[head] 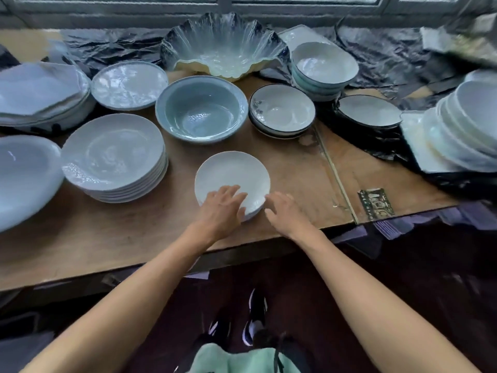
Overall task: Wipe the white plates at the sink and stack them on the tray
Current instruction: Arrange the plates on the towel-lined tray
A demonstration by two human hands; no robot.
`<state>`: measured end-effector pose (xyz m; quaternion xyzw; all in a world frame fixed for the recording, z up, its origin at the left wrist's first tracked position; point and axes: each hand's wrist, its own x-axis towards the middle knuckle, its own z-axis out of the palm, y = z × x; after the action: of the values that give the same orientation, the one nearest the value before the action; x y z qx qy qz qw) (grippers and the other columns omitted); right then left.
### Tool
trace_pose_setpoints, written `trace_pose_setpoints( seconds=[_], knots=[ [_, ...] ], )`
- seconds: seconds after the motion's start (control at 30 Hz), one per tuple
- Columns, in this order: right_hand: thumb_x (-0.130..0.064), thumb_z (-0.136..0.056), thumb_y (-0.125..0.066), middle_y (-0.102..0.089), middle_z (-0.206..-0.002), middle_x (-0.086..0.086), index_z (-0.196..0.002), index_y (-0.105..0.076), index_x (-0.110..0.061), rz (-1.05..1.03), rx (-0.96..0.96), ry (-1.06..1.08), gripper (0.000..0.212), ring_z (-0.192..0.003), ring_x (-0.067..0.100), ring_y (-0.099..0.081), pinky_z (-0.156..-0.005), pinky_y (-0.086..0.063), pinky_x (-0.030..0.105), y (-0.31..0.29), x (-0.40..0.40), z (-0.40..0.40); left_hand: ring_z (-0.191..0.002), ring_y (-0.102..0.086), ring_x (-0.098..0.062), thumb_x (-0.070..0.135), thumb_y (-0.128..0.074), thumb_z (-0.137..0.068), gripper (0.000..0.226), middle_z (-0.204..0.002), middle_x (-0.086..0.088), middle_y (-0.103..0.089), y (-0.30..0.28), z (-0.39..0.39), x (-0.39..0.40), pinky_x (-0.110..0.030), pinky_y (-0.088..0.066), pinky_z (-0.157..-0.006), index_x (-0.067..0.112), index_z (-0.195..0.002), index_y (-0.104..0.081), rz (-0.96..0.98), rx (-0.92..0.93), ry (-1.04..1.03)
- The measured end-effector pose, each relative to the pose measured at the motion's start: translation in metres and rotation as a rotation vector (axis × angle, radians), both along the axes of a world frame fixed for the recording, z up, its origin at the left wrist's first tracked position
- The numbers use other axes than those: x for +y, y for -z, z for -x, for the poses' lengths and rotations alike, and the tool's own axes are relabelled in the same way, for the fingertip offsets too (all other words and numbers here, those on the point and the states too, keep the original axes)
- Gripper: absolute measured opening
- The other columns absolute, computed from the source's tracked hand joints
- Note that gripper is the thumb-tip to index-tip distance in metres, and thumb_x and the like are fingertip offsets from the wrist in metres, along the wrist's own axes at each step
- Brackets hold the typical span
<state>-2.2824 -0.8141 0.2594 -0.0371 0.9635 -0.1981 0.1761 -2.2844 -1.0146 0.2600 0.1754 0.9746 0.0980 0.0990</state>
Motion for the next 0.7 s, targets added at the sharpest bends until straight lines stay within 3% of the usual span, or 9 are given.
trace_pose_setpoints(
  seconds=[0.1, 0.17, 0.23, 0.37, 0.6, 0.7],
  knots=[
    [-0.03, -0.1, -0.051, -0.046, -0.152, -0.002, -0.147, -0.046, -0.023, -0.046, -0.015, 0.036, 0.048, -0.139, 0.025, -0.042, -0.114, -0.036, 0.044, -0.009, 0.012, -0.03, -0.119, -0.056, -0.029, 0.037, -0.044, -0.103, 0.037, -0.135, -0.005, -0.061, -0.006, -0.01, 0.013, -0.044, -0.043, -0.092, 0.022, -0.134, -0.059, -0.016, 0.017, 0.108],
    [-0.032, -0.1, -0.052, -0.049, -0.151, -0.001, -0.146, -0.048, -0.024, -0.052, 0.014, 0.109, 0.046, -0.136, 0.025, -0.046, -0.112, -0.039, 0.043, -0.015, 0.024, -0.056, -0.103, -0.059, -0.027, 0.033, -0.044, -0.101, 0.028, -0.114, -0.004, -0.067, -0.009, -0.017, 0.026, -0.038, -0.038, -0.078, 0.02, -0.117, -0.064, 0.008, 0.043, 0.214],
    [-0.034, -0.1, -0.052, -0.053, -0.146, -0.001, -0.143, -0.051, -0.025, -0.077, 0.026, 0.185, 0.044, -0.132, 0.026, -0.05, -0.106, -0.044, 0.045, -0.019, 0.04, -0.086, -0.101, -0.06, -0.029, 0.028, -0.046, -0.097, 0.021, -0.107, -0.005, -0.067, -0.014, -0.026, 0.043, -0.038, -0.039, -0.077, 0.019, -0.106, -0.063, 0.011, 0.058, 0.306],
    [-0.035, -0.1, -0.053, -0.055, -0.144, 0.001, -0.142, -0.052, -0.025, -0.119, 0.013, 0.394, 0.043, -0.129, 0.028, -0.053, -0.104, -0.046, 0.046, -0.022, 0.08, -0.16, -0.115, -0.059, -0.03, 0.03, -0.047, -0.097, 0.034, -0.121, -0.004, -0.067, -0.025, -0.052, 0.095, -0.044, -0.047, -0.096, 0.019, -0.125, -0.063, -0.021, 0.064, 0.517],
    [-0.031, -0.1, -0.053, -0.058, -0.139, -0.001, -0.136, -0.057, -0.022, -0.143, 0.034, 0.769, 0.037, -0.126, 0.027, -0.053, -0.1, -0.048, 0.042, -0.02, 0.15, -0.325, -0.122, -0.057, -0.032, 0.035, -0.048, -0.099, 0.035, -0.132, -0.006, -0.061, -0.043, -0.148, 0.225, -0.047, -0.048, -0.097, 0.02, -0.13, -0.057, 0.022, 0.02, 0.91],
    [-0.027, -0.1, -0.053, -0.058, -0.138, -0.002, -0.134, -0.06, -0.022, -0.124, 0.036, 0.941, 0.035, -0.125, 0.026, -0.054, -0.1, -0.049, 0.04, -0.014, 0.169, -0.414, -0.13, -0.053, -0.029, 0.038, -0.046, -0.101, 0.045, -0.143, -0.004, -0.057, -0.041, -0.217, 0.28, -0.047, -0.045, -0.103, 0.022, -0.142, -0.051, 0.038, 0.012, 1.084]
  ],
)
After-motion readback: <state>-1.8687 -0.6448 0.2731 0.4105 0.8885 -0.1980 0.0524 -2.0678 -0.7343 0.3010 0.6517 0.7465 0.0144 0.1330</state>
